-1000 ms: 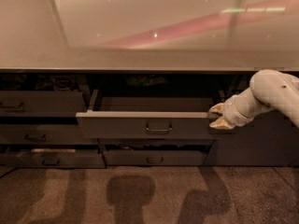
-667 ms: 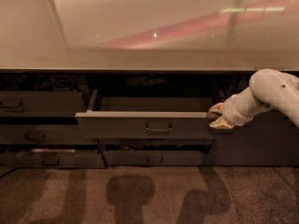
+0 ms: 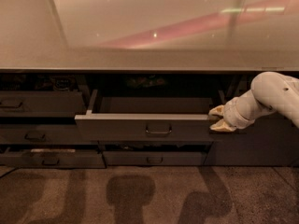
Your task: Open top drawer
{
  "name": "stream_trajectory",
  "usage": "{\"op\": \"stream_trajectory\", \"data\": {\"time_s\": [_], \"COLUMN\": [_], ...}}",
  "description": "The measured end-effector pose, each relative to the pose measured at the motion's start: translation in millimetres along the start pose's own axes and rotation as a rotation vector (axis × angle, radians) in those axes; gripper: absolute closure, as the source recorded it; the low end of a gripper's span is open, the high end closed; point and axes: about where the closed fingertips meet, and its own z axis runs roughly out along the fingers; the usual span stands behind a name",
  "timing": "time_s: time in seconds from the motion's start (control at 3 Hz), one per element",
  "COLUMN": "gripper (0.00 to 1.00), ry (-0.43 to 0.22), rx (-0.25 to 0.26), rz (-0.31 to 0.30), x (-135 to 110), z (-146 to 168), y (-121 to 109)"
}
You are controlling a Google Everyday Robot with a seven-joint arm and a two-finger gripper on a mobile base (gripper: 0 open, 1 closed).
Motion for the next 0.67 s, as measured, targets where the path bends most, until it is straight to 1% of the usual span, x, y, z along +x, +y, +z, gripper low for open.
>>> {"op": "stream_trajectory", "data": {"time_s": [0.33, 0.67], "gripper": [1.00, 0.81], "ry": [0.000, 0.000], "rx": [0.000, 0.000], "rz": [0.000, 0.000], "x": [0.0, -0.2], "z": [0.0, -0.2], "y": [0.0, 0.0]}}
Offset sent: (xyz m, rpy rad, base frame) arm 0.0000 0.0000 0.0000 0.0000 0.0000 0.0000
